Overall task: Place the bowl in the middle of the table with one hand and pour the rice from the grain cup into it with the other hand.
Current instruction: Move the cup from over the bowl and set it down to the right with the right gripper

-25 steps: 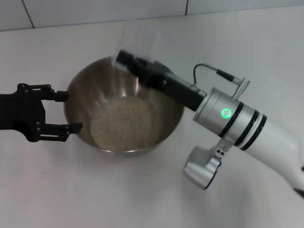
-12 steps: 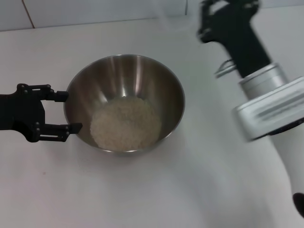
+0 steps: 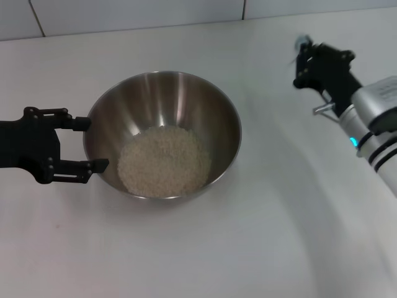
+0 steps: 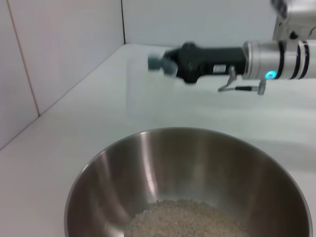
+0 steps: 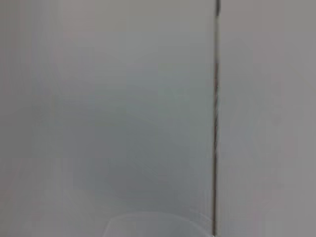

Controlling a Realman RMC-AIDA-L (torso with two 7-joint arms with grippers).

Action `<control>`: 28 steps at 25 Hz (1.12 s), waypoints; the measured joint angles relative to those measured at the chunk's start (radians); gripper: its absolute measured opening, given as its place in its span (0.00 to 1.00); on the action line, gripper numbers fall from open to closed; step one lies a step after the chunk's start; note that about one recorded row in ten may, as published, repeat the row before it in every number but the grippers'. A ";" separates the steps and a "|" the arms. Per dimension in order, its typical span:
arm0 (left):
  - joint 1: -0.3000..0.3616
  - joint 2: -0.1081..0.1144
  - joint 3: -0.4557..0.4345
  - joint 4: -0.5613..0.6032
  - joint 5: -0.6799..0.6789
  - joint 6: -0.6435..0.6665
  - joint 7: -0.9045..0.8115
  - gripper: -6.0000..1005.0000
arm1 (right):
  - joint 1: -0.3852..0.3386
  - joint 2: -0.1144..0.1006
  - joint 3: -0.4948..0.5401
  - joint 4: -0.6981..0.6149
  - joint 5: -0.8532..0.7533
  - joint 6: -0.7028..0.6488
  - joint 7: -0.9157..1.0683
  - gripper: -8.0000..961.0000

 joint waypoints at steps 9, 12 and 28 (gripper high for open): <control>-0.008 -0.001 0.000 -0.009 0.000 -0.001 0.005 0.82 | 0.033 0.001 -0.013 0.008 -0.045 0.136 0.021 0.12; -0.008 -0.002 0.000 -0.010 0.000 -0.001 0.005 0.82 | 0.032 0.003 -0.008 0.005 -0.045 0.161 0.022 0.13; -0.013 0.000 0.002 -0.011 0.004 0.000 0.002 0.82 | -0.065 0.008 -0.015 -0.034 -0.046 0.174 0.077 0.41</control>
